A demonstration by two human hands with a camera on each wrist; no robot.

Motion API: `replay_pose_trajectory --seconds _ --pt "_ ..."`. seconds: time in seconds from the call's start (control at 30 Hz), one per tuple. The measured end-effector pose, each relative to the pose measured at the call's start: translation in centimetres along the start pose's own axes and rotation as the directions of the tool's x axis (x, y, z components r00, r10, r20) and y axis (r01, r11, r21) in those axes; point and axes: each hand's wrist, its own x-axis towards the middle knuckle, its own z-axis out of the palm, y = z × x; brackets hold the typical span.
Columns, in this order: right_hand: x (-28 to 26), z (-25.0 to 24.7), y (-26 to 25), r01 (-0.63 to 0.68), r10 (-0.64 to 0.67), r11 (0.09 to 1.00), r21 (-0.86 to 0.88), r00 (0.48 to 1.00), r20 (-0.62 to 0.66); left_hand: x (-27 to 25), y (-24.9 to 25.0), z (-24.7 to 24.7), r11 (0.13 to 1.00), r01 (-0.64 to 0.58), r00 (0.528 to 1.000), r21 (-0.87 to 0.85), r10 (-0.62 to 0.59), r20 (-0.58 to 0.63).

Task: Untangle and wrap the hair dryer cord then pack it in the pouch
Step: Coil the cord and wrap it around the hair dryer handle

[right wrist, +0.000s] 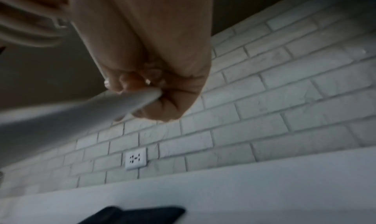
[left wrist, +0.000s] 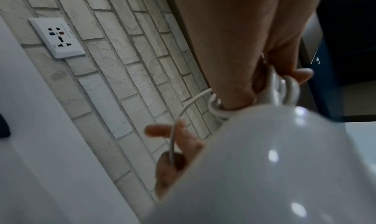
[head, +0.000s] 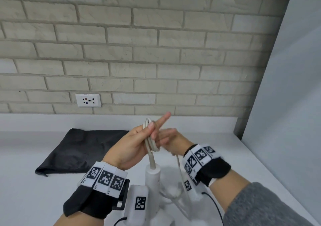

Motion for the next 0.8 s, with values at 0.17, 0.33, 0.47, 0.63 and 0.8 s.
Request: replay_pose_trajectory --seconds 0.17,0.33,0.47,0.63,0.8 --pt "-3.3 2.2 0.6 -0.08 0.08 0.997 -0.007 0.966 0.247 0.3 0.5 -1.4 0.978 0.021 0.955 0.208 0.042 -0.293" --pt "-7.3 2.0 3.1 -0.09 0.076 0.996 0.021 0.928 0.366 0.9 1.0 -3.6 0.892 0.03 0.879 0.451 0.192 -0.437" --pt "-9.1 0.1 3.0 0.171 -0.168 0.985 -0.007 0.976 0.14 1.4 1.1 -4.5 0.758 0.162 0.879 0.632 0.18 -0.442" --pt "-10.0 -4.5 -2.8 0.471 -0.472 0.881 -0.036 0.874 -0.117 2.1 1.1 -2.2 0.693 0.207 0.952 0.691 0.018 -0.304" --pt "-7.2 -7.6 -4.4 0.478 -0.417 0.878 0.014 0.779 -0.469 0.9 1.2 0.1 0.786 0.211 0.977 0.582 -0.193 -0.093"
